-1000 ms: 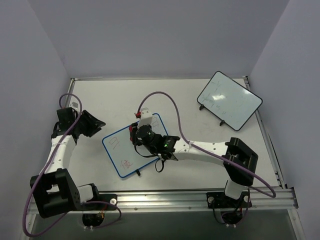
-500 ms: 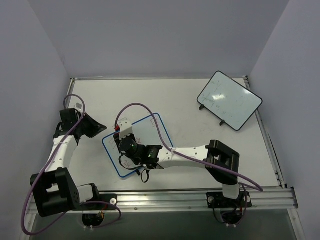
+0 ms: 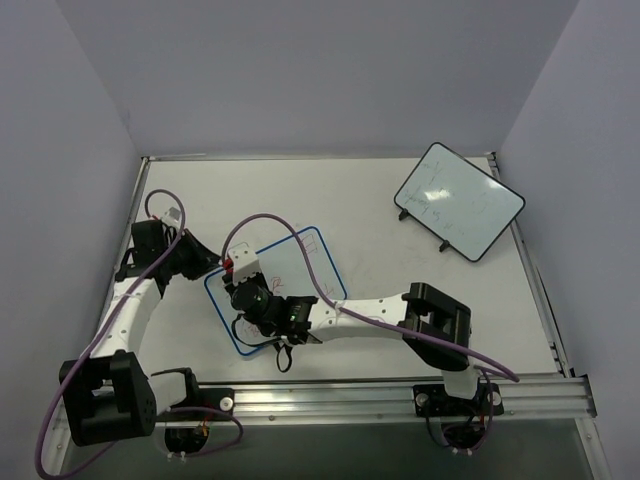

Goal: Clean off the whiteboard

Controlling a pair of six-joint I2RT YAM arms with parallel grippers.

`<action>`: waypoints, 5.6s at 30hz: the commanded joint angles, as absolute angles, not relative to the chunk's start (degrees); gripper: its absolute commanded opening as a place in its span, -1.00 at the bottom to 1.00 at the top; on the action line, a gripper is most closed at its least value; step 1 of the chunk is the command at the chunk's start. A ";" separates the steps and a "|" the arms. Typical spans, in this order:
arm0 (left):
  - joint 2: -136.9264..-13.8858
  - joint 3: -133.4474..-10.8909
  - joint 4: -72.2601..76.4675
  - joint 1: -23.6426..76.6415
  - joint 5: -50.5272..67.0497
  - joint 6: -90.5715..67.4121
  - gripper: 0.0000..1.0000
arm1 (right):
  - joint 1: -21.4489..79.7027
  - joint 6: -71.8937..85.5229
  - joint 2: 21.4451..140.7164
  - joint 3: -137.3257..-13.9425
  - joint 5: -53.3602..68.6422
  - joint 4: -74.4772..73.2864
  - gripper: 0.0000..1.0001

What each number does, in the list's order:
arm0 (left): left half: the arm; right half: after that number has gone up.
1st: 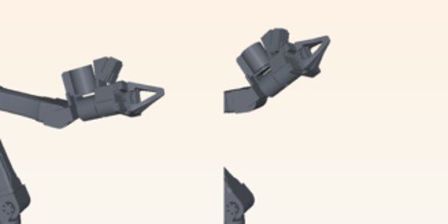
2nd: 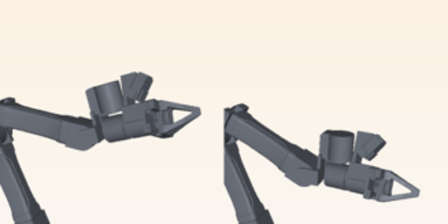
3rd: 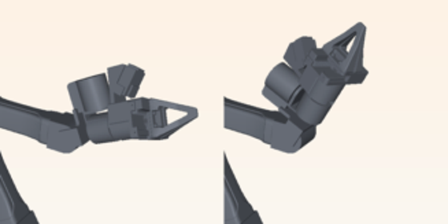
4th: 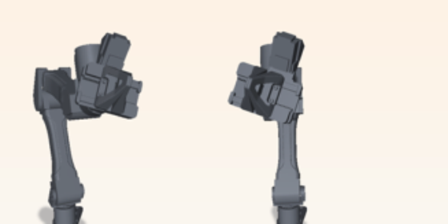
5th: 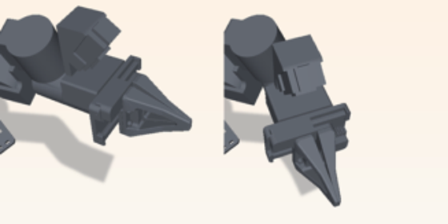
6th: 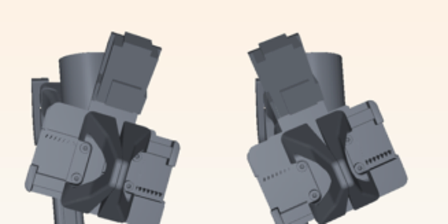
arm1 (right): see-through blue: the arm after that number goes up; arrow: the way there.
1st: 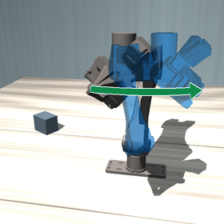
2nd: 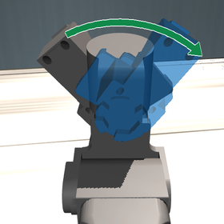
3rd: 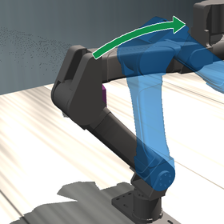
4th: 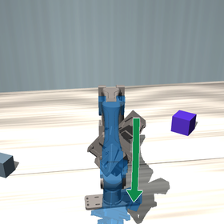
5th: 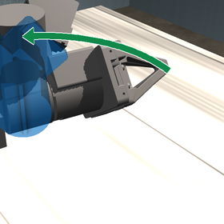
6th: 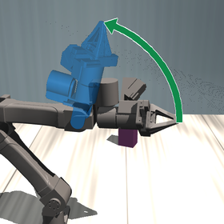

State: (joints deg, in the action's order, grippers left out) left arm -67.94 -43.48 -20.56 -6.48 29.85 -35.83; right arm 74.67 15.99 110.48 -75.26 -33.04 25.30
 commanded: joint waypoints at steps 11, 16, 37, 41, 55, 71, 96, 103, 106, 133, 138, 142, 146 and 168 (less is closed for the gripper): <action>-64.42 -44.03 -21.01 -1.93 30.85 -33.13 -0.95 | 77.78 12.48 116.19 -83.85 -34.10 23.47 -1.00; -64.69 -44.12 -21.36 -1.93 29.54 -33.49 -0.95 | 78.31 13.01 116.37 -83.24 -34.72 23.38 -1.00; -64.95 -46.05 -21.01 -5.71 25.75 -36.83 -0.89 | 72.25 16.79 108.37 -73.74 -39.81 20.21 -1.00; -65.91 -46.41 -20.66 -7.56 24.96 -37.44 -0.85 | 72.07 16.70 107.75 -73.21 -40.17 20.30 -1.00; -66.53 -44.65 -19.78 -7.91 27.23 -36.47 -0.95 | 73.21 15.29 113.02 -83.05 -35.25 14.42 -1.00; -66.97 -42.10 -15.99 -7.82 37.00 -37.79 -0.95 | 75.58 15.64 119.09 -91.93 -29.62 9.32 -1.00; -65.65 -42.36 -16.52 -7.91 37.71 -38.06 -0.95 | 68.82 26.81 113.99 -90.52 -35.16 -6.15 -1.00; -65.57 -42.98 -17.14 -8.00 37.62 -38.14 -0.95 | 70.66 25.32 116.63 -94.04 -32.26 -5.19 -1.00; -65.57 -42.98 -17.22 -7.91 37.44 -38.14 -0.95 | 72.33 24.70 117.95 -95.53 -31.82 -4.31 -1.00; -65.65 -43.68 -17.84 -7.91 36.83 -36.91 -0.95 | 66.27 28.30 95.98 -58.89 -43.59 12.30 -1.00; -65.65 -43.68 -17.93 -7.91 36.83 -36.83 -0.95 | 66.97 26.99 97.55 -59.67 -42.45 14.85 -1.00; -65.57 -43.59 -17.93 -7.91 36.91 -36.48 -0.95 | 69.95 25.84 100.19 -62.05 -42.19 16.08 -1.00; -65.57 -43.51 -17.75 -7.91 36.91 -36.39 -0.95 | 73.02 24.44 103.96 -66.43 -41.31 17.23 -1.00; -65.39 -43.86 -18.02 -7.91 36.74 -36.12 -0.95 | 68.56 25.84 98.35 -57.22 -44.47 18.54 -1.00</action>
